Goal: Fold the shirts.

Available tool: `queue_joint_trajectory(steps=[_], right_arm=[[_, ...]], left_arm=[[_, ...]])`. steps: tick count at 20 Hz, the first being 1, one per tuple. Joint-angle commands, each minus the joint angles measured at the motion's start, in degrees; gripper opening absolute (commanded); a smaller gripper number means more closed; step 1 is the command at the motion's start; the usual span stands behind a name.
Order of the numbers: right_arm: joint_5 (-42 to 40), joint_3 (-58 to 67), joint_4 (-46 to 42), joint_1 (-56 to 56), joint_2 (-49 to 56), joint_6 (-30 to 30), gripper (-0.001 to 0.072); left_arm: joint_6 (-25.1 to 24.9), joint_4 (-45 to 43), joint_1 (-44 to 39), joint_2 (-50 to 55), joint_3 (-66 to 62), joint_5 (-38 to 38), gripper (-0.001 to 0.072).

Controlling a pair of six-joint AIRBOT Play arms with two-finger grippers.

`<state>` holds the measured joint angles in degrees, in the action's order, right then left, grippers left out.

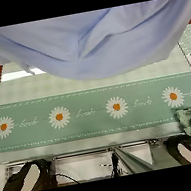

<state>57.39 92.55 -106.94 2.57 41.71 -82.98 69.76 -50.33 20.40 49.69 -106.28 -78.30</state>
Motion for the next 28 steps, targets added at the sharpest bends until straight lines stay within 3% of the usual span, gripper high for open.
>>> queue_joint_trajectory(steps=[1,6,8,11,14,17,22,28], right_arm=[[-6.43,0.26,9.46,0.04,-0.15,1.49,0.0021],[-6.21,4.13,20.22,0.04,-0.52,4.15,0.0021],[-1.33,5.79,22.27,0.04,-1.16,3.67,0.0021],[15.28,6.88,21.94,0.04,-1.29,0.37,0.0021],[34.91,6.84,20.02,0.04,-0.46,-0.87,0.0021],[49.07,6.25,12.83,0.02,1.4,-0.68,0.0021],[46.64,0.04,12.52,0.04,6.19,-0.17,0.002],[23.71,-9.84,13.46,0.02,20.37,1.55,0.0021]], left_arm=[[-3.43,3.45,-0.09,-0.94,-0.07,0.59,0.0021],[-5.18,3.43,-0.09,-6.36,-0.07,2.99,0.0022],[-4.46,3.32,-0.07,-8.98,-0.04,1.75,0.0021],[2.38,3.17,-0.07,-11.06,-0.02,-4.33,0.0021],[8.17,2.25,-0.07,-10.97,0.02,-17.27,0.0021],[10.91,-1.97,-0.07,-10.97,2.36,-25.2,0.0021],[12.07,-2.75,-0.11,-11.41,21.03,-25.9,0.0021],[5.97,-2.8,-4.52,-10.27,51.23,-5.77,0.0022]])
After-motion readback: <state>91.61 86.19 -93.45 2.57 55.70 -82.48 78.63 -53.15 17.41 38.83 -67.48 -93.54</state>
